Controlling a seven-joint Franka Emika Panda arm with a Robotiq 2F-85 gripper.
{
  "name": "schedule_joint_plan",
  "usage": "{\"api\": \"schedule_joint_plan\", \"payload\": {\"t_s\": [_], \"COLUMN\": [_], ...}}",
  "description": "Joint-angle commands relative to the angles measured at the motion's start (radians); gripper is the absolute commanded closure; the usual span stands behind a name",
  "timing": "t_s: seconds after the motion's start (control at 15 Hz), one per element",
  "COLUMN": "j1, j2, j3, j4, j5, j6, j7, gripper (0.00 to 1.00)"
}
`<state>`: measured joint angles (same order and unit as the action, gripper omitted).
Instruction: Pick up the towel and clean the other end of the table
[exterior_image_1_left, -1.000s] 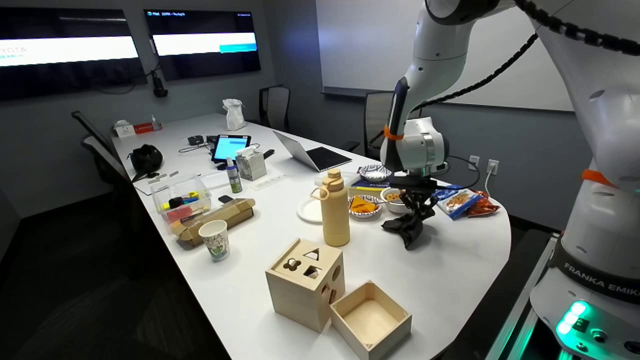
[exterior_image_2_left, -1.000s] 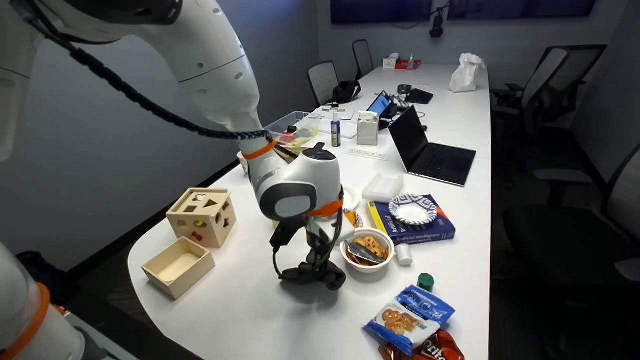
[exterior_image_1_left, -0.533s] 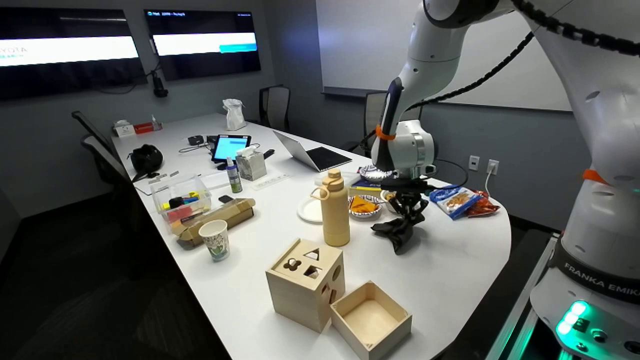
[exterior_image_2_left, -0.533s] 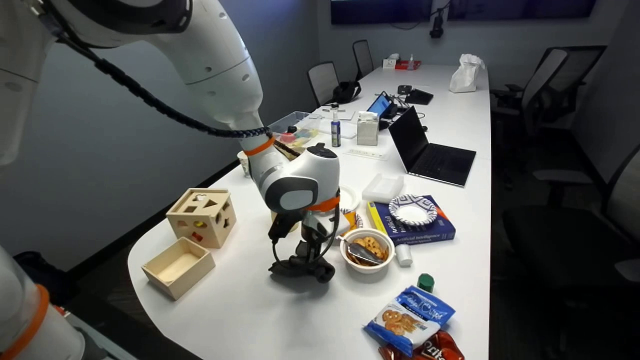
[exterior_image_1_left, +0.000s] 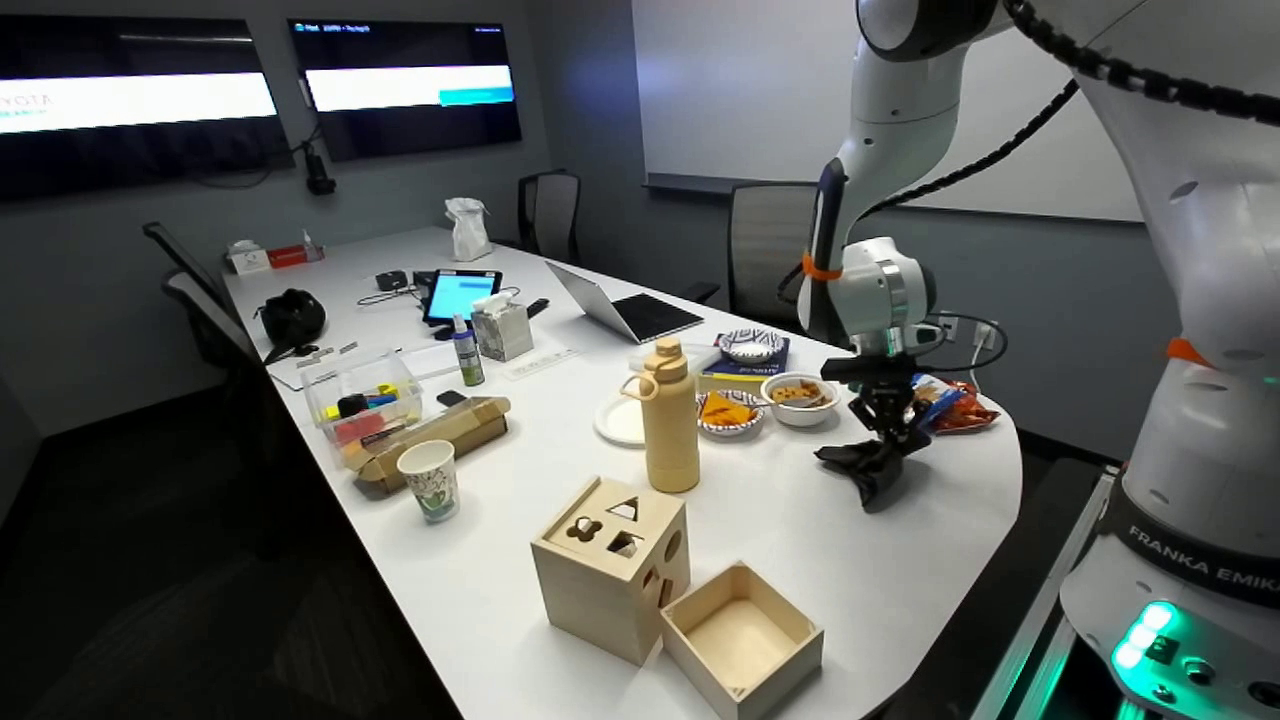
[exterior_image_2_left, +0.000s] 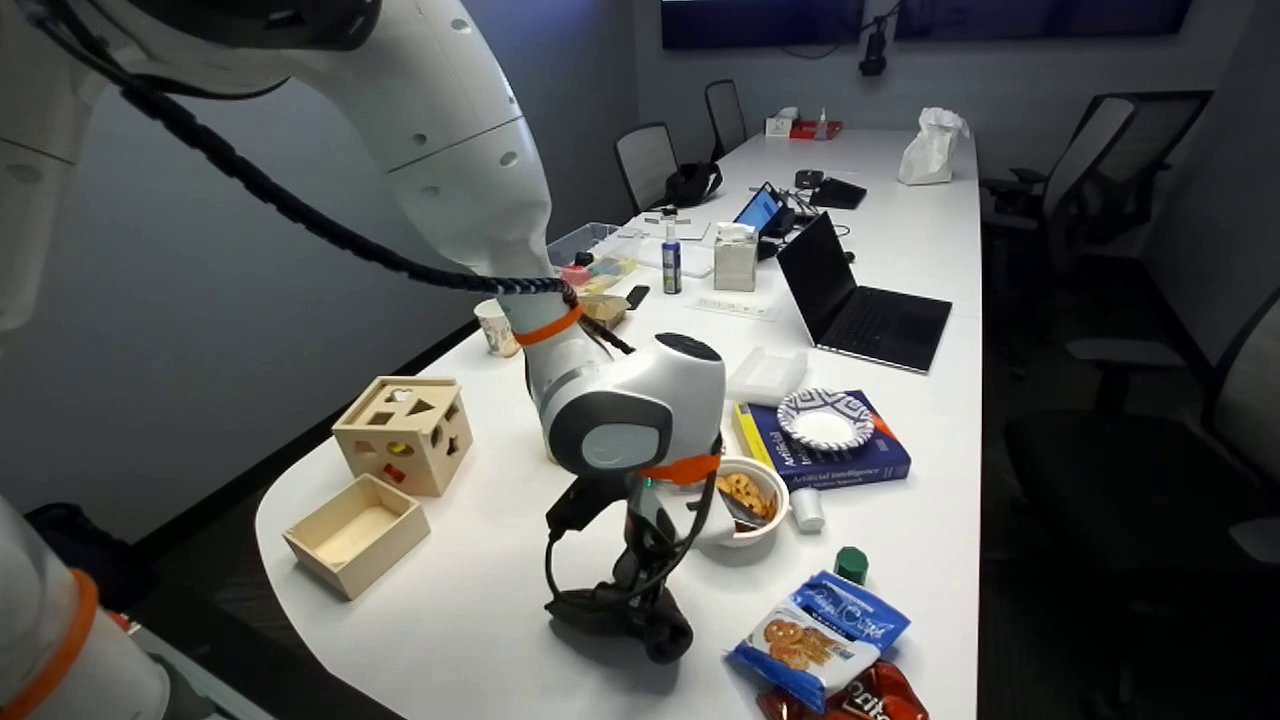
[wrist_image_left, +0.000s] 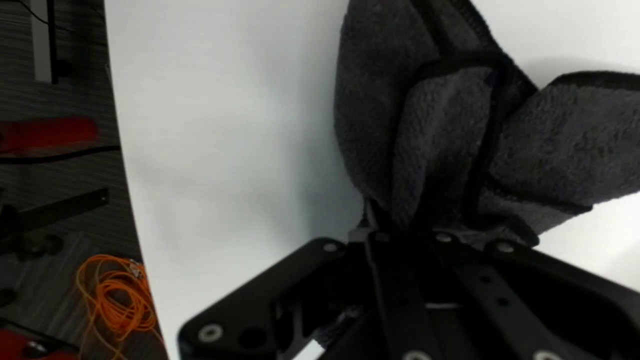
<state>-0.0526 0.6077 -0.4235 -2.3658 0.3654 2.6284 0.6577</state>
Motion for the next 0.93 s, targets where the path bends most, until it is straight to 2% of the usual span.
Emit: {"api": "schedule_joint_plan", "payload": {"t_s": [0.0,0.4,0.67,0.87], "j1": [-0.012,-0.001,-0.047,-0.101], "j2": [-0.021,0.07,0.085,0.059], "j3": [-0.037,-0.01,0.077,0.158], "j4": [-0.022,0.087,0.138,0.129], "j5": [-0.043,-0.077,-0.052,-0.03], "j6": [0.02,0.05,0.071,0.09], "j7": [0.081,0.167,0.111,0.024], "gripper": [0.98,0.98,0.98,0.98]}}
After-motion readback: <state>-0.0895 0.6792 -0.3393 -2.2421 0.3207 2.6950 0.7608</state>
